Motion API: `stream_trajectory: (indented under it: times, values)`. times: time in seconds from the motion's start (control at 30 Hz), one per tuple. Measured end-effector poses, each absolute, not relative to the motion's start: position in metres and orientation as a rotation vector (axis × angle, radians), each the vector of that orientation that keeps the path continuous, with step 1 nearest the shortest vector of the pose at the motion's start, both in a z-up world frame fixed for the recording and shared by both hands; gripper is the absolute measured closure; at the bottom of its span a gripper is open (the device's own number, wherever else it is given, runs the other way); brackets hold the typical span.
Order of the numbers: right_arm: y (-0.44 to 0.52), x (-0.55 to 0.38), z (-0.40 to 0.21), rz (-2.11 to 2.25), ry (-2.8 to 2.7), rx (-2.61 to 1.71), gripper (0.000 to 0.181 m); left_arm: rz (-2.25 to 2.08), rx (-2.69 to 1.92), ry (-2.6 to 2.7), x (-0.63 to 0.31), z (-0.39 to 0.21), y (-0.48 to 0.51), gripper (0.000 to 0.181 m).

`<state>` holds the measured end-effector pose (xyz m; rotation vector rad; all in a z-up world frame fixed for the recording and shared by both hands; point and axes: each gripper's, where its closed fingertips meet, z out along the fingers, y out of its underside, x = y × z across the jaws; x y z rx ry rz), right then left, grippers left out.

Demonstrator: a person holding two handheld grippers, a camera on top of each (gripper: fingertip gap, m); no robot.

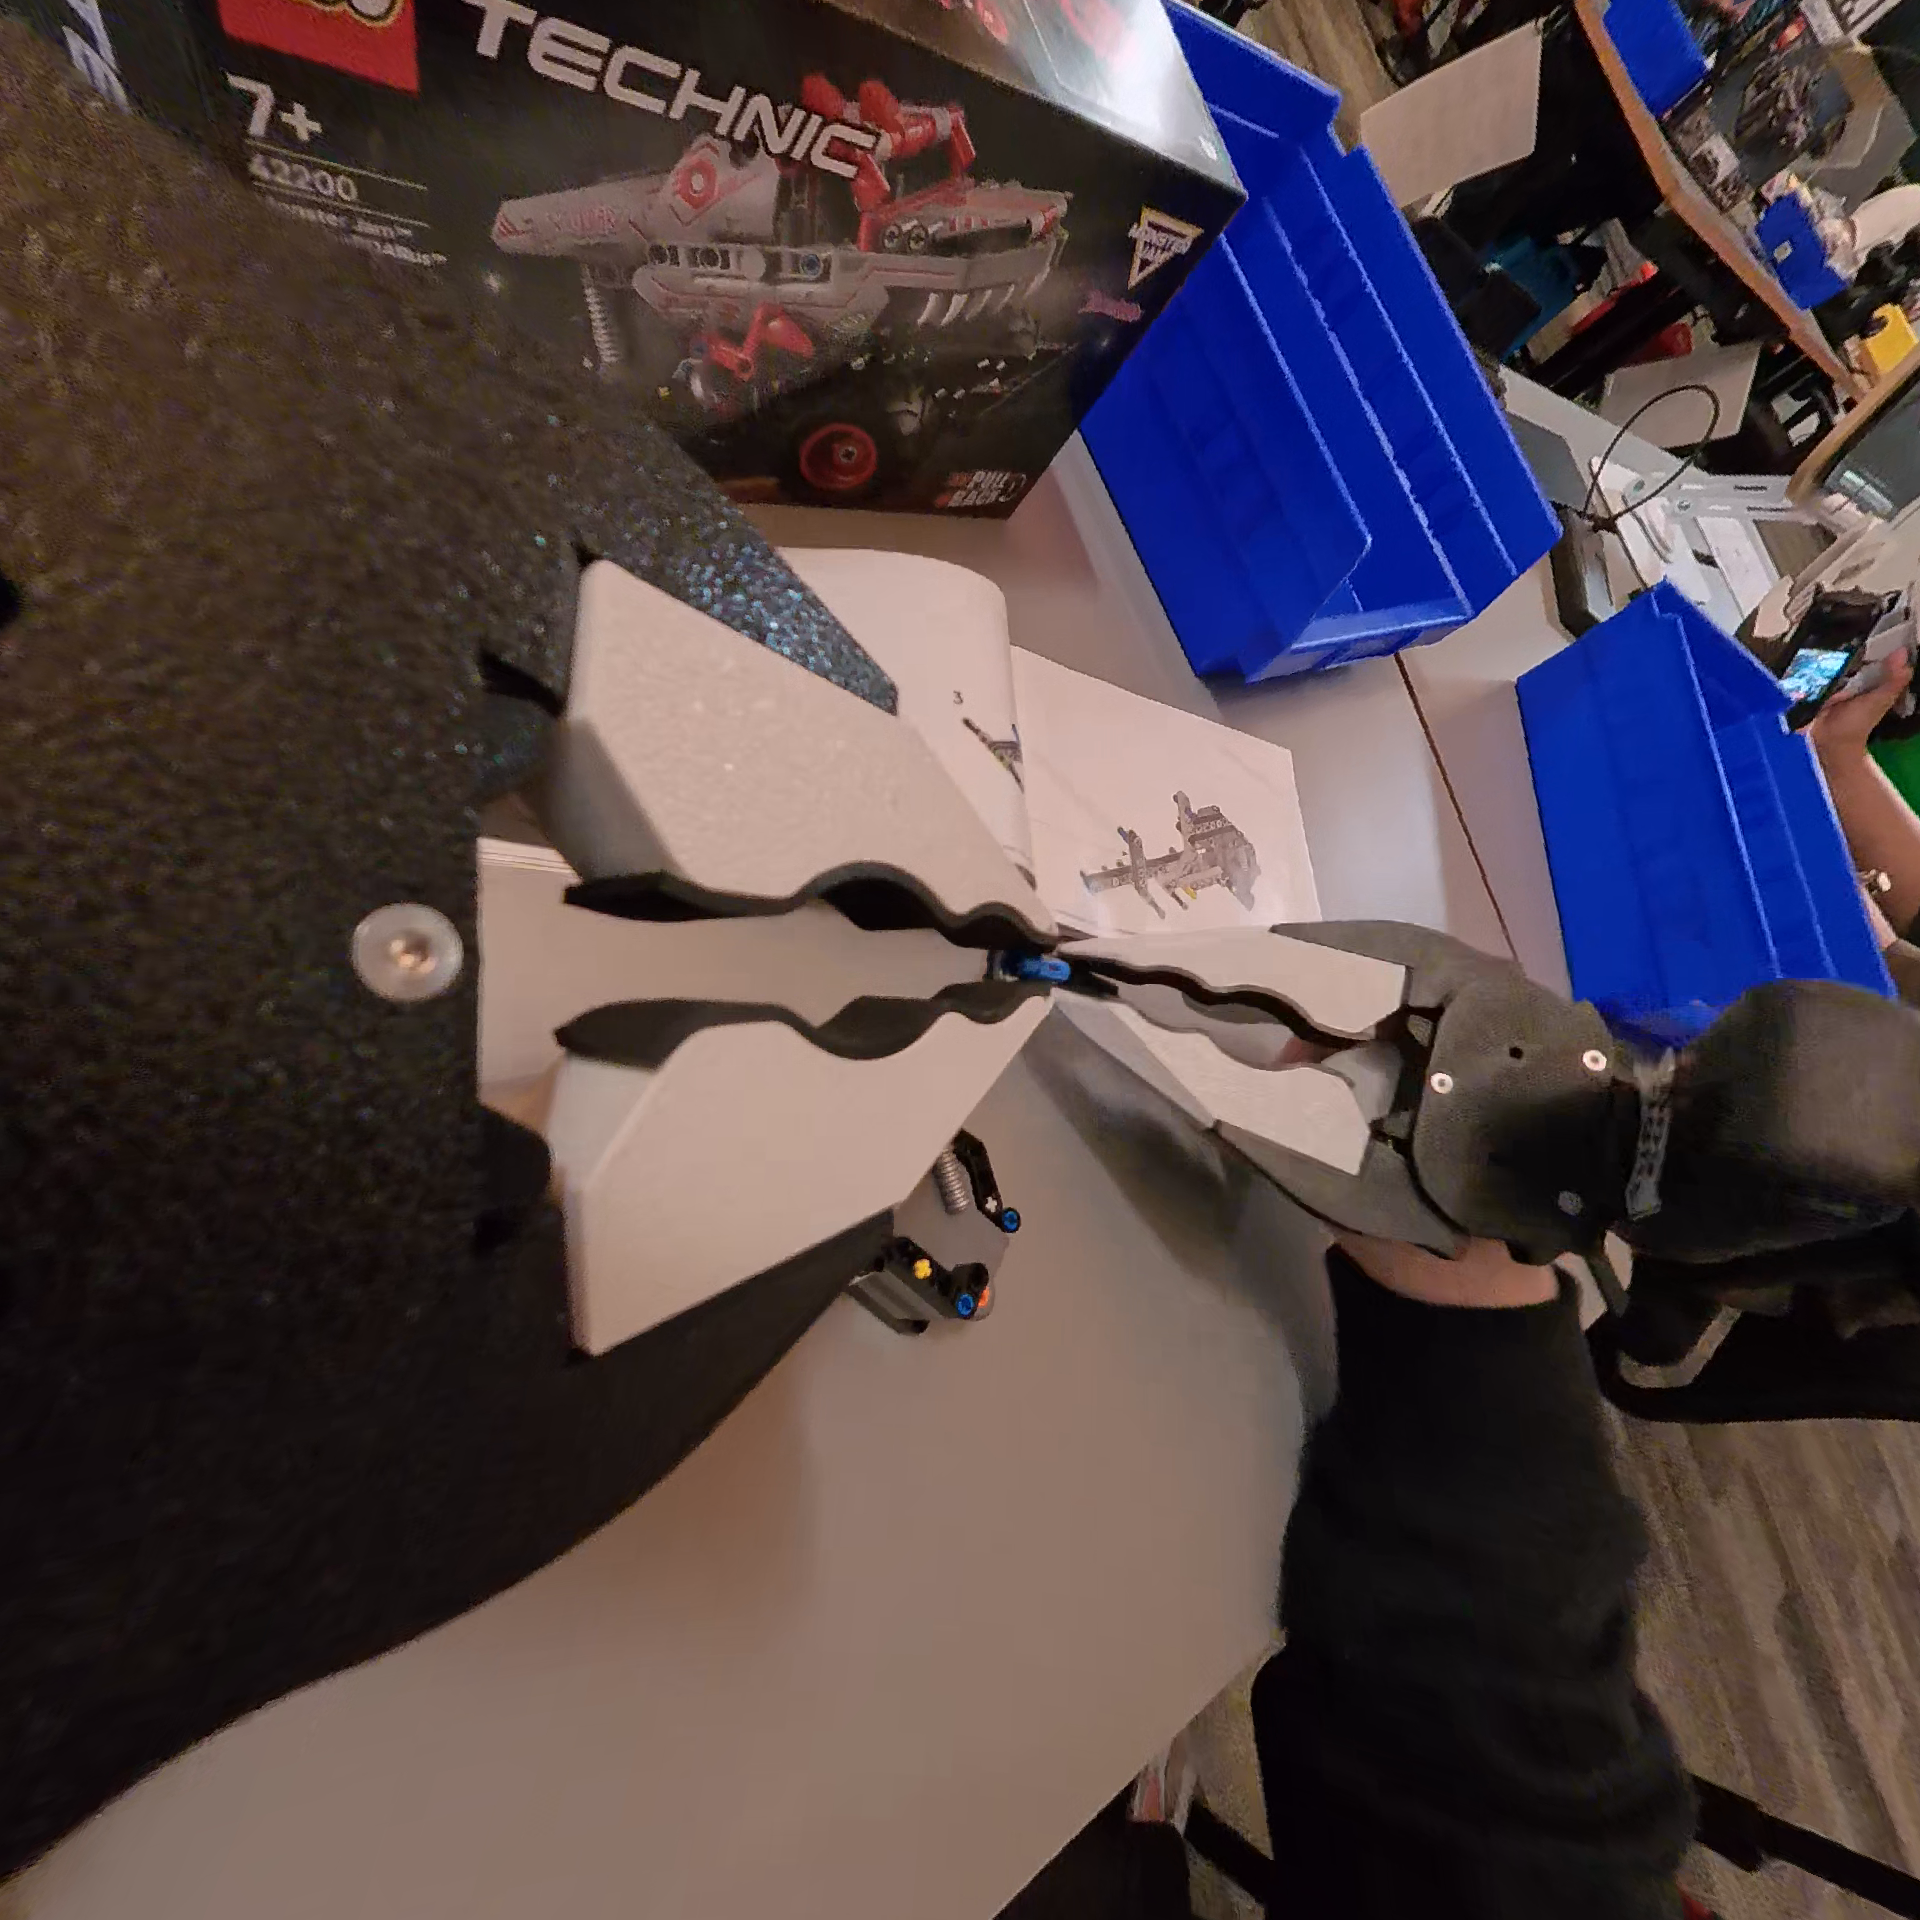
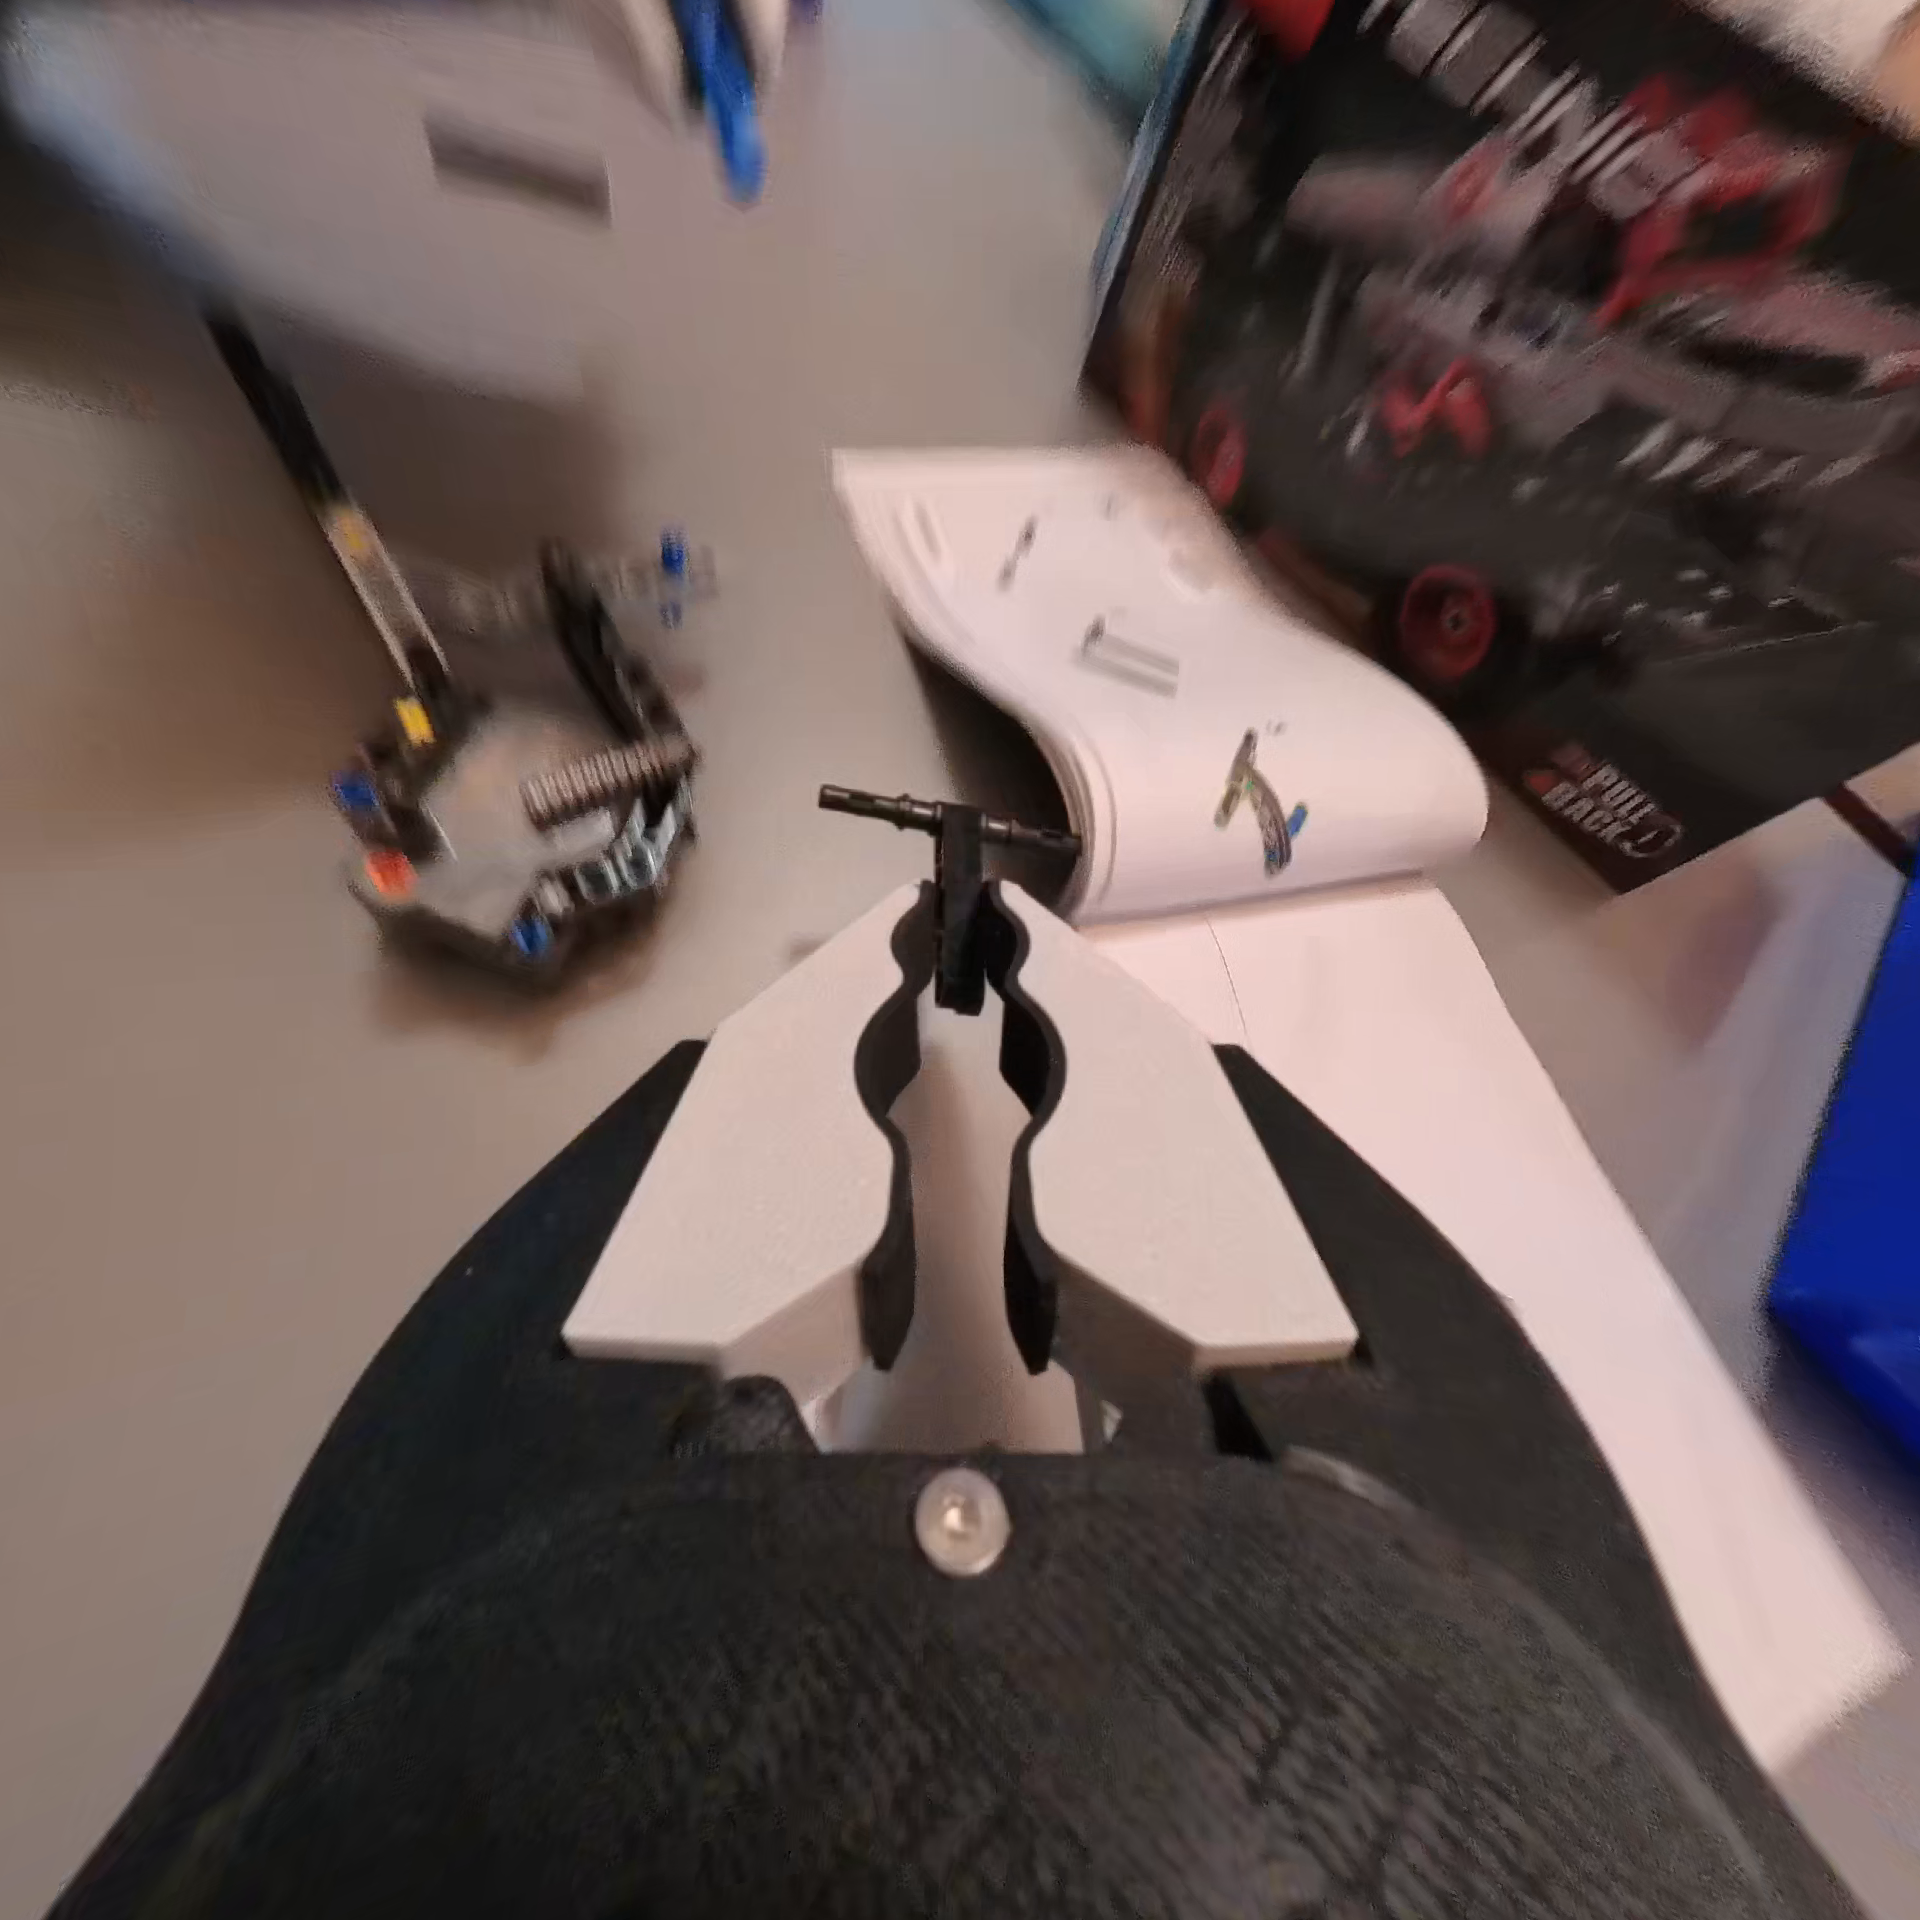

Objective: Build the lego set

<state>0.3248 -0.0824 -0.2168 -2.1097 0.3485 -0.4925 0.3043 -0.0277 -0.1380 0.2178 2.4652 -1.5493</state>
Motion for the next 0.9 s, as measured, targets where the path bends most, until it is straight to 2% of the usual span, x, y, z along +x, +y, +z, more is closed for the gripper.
stream_trajectory:
  times: [0.03,0.13,0.23,0.47,0.63,0.73,0.9]
  values:
    - [-0.080,0.325,-0.204,-0.446,0.409,-1.997,0.176,-1.566,0.208,2.457,0.304,-0.136,-0.029,0.178]
    - [-0.079,0.318,-0.179,-0.217,0.538,-1.763,0.176,-1.570,0.208,2.465,0.303,-0.137,-0.030,0.178]
    - [-0.100,0.319,-0.197,-0.146,0.690,-1.827,0.176,-1.553,0.216,2.485,0.302,-0.142,-0.030,0.178]
    - [-0.155,0.354,-0.218,-0.455,0.989,-1.830,0.176,-1.553,0.208,2.488,0.304,-0.144,-0.030,0.178]
    - [-0.142,0.345,-0.246,-0.396,1.063,-2.006,0.176,-1.526,0.213,2.501,0.304,-0.147,-0.030,0.178]
    - [-0.132,0.330,-0.256,-0.386,0.942,-2.194,0.154,-1.524,0.217,2.503,0.304,-0.147,-0.028,0.178]
    - [-0.145,0.321,-0.234,-0.568,0.505,-2.440,0.146,-1.542,0.214,2.490,0.306,-0.143,-0.025,0.178]
